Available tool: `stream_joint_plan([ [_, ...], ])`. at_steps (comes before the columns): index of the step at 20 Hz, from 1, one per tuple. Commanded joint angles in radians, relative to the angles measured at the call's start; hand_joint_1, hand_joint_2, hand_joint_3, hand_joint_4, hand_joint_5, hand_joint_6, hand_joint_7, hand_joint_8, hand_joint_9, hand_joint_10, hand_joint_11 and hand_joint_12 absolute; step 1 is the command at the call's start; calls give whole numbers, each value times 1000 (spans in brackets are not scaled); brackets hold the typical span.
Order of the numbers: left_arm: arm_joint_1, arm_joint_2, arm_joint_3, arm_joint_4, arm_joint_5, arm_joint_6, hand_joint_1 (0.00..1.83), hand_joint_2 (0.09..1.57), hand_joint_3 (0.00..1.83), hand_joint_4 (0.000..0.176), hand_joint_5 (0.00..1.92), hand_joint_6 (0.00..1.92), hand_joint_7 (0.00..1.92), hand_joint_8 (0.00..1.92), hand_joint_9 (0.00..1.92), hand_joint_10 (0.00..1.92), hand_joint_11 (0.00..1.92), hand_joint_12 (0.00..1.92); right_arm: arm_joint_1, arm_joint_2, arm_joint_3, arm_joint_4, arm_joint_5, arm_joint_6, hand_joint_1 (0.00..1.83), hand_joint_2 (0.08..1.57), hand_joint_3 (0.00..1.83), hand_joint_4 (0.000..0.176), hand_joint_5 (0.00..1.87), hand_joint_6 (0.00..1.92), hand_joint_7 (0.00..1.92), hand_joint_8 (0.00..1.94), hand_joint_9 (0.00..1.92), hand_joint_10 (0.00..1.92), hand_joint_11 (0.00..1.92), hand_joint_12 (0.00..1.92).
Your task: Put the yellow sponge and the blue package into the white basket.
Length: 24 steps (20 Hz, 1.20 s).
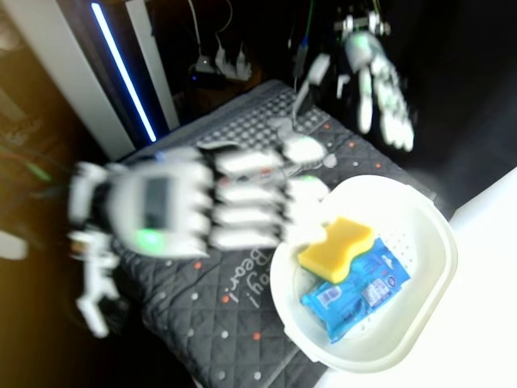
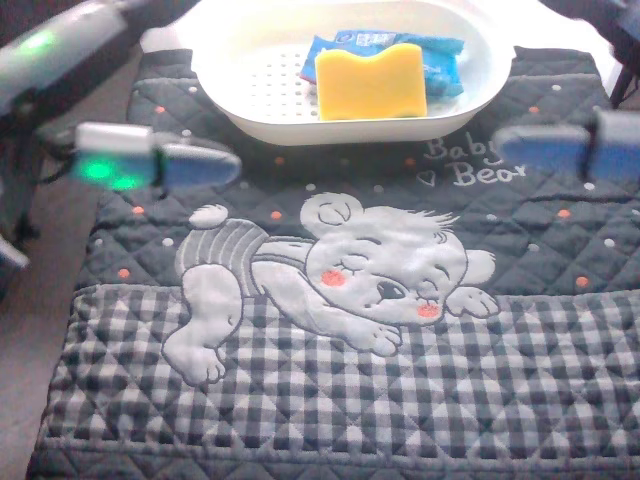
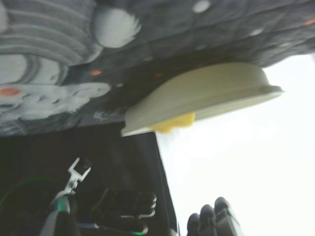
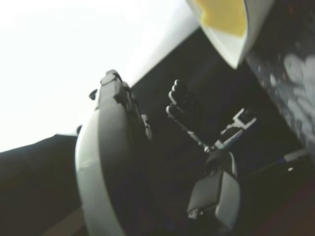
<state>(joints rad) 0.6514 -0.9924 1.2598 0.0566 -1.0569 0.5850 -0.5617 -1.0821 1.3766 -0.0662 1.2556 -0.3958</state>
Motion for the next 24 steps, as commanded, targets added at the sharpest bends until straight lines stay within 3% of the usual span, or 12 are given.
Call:
stream_joint_plan([
  [1, 16, 12, -20, -26, -183, 6, 708, 905, 11, 169, 0, 0, 0, 0, 0, 0, 0, 0, -14, 19, -15, 45, 184, 4, 572, 1021, 9, 157, 41, 1, 0, 0, 0, 0, 0, 0],
  [5, 256, 114, -170, -161, -395, 73, 701, 856, 0, 171, 0, 0, 0, 0, 0, 0, 7, 3, -209, 67, -116, 134, 341, 4, 660, 1070, 17, 165, 52, 2, 0, 0, 0, 0, 0, 0],
  [9, 421, 114, -240, -255, -532, 78, 741, 924, 16, 139, 0, 0, 0, 0, 0, 0, 0, 0, -409, 66, -168, 245, 408, 38, 725, 1000, 0, 176, 34, 9, 0, 0, 0, 0, 0, 0],
  [12, 498, 106, -273, -304, -603, 78, 732, 922, 11, 149, 0, 0, 0, 0, 0, 0, 0, 0, -453, 55, -172, 260, 416, 87, 721, 934, 0, 176, 21, 0, 0, 0, 0, 0, 0, 0],
  [14, 565, 103, -297, -343, -673, 75, 693, 989, 11, 124, 0, 0, 0, 0, 0, 0, 0, 0, -475, 42, -184, 260, 423, 93, 706, 1004, 21, 176, 2, 0, 0, 0, 0, 0, 0, 0],
  [16, 566, 113, -300, -342, -675, 66, 420, 1078, 32, 85, 0, 0, 0, 0, 0, 0, 63, 30, -483, 50, -194, 256, 460, 100, 729, 1022, 6, 176, 81, 8, 0, 0, 0, 0, 0, 0],
  [17, 555, 116, -298, -334, -675, 71, 420, 1078, 32, 85, 0, 0, 0, 0, 0, 0, 63, 30, -484, 56, -196, 252, 482, 107, 729, 1022, 6, 176, 81, 8, 0, 0, 0, 0, 0, 0],
  [18, 537, 117, -298, -320, -675, 81, 442, 1096, 4, 138, 0, 0, 0, 0, 0, 0, 2, 0, -484, 64, -199, 245, 503, 110, 639, 1040, 8, 164, 2, 0, 0, 0, 0, 0, 0, 0],
  [19, 513, 118, -298, -303, -675, 95, 442, 1096, 4, 138, 0, 0, 0, 0, 0, 0, 2, 0, -483, 77, -206, 238, 506, 110, 639, 1040, 8, 164, 2, 0, 0, 0, 0, 0, 0, 0],
  [21, 460, 116, -300, -279, -676, 116, 433, 1097, 3, 140, 0, 0, 0, 0, 1, 0, 0, 0, -483, 114, -221, 235, 507, 108, 496, 1099, 4, 110, 0, 0, 6, 0, 41, 5, 0, 0],
  [22, 435, 118, -300, -264, -676, 126, 407, 1143, 18, 111, 0, 0, 0, 0, 0, 0, 0, 0, -483, 131, -225, 232, 508, 108, 540, 1101, 2, 95, 0, 0, 0, 0, 64, 11, 26, 11],
  [24, 399, 132, -297, -225, -676, 148, 292, 1209, 9, 111, 80, 19, 65, 16, 0, 0, 0, 0, -483, 164, -234, 209, 508, 84, 589, 1134, 4, 94, 211, 15, 19, 1, 53, 2, 0, 0],
])
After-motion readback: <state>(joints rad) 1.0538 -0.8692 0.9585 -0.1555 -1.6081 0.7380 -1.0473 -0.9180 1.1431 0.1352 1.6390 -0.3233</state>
